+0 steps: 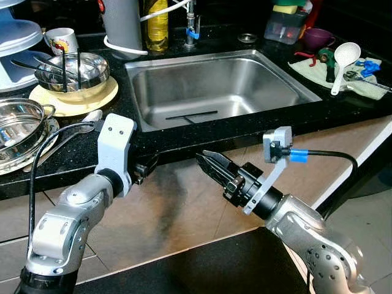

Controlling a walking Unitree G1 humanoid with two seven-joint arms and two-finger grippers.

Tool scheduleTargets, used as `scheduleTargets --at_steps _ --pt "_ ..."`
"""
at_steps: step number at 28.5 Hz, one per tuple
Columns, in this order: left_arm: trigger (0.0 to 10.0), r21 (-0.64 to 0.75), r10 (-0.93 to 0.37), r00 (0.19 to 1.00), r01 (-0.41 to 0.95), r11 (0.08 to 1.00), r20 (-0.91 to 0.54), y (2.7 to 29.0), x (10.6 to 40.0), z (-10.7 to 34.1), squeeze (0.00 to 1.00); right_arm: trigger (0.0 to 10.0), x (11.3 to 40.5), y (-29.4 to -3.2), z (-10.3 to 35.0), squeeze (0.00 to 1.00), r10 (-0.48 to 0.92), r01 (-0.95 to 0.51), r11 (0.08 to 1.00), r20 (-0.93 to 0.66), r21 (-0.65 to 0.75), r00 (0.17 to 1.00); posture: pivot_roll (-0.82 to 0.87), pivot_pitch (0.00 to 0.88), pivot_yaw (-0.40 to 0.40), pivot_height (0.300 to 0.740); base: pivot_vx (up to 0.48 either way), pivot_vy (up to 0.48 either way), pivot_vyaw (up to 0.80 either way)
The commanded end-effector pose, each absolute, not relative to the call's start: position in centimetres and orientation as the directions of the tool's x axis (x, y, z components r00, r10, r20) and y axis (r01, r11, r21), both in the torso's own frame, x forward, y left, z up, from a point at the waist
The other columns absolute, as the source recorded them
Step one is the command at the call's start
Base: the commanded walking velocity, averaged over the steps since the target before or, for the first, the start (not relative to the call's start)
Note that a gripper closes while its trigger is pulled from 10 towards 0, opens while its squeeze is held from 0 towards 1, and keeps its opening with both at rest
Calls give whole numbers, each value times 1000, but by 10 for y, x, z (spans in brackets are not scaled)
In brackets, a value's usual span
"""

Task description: Kitchen organization

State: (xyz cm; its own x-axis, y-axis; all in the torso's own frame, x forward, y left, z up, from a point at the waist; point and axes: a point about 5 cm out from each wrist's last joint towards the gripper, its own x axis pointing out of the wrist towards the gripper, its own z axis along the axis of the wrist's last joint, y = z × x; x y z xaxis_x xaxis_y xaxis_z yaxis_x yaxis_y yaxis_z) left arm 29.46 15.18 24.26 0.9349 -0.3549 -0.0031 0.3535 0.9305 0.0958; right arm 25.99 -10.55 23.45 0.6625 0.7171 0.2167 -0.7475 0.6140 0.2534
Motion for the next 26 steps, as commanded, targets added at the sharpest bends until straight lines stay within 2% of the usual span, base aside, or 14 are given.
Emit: scheduleTargets --at_steps 1,6,21,26 --pt "10000 94 -348 937 349 932 -24 152 296 238 0 10000 258 -104 230 0 729 -752 607 197 257 655 -89 188 -33 740 0 0 0" --pt "10000 86 -357 934 356 930 -12 152 295 240 0 10000 258 -104 228 0 731 -751 608 188 257 656 -89 188 -33 740 0 384 0" --pt "10000 128 -352 936 351 928 -15 149 300 246 0 10000 260 -105 225 0 718 -739 623 188 258 671 -83 180 -26 740 0 0 0" --pt "10000 270 -271 961 275 923 -52 158 308 250 0 10000 260 -104 225 0 725 -745 615 185 259 663 -79 178 -31 740 0 0 0"
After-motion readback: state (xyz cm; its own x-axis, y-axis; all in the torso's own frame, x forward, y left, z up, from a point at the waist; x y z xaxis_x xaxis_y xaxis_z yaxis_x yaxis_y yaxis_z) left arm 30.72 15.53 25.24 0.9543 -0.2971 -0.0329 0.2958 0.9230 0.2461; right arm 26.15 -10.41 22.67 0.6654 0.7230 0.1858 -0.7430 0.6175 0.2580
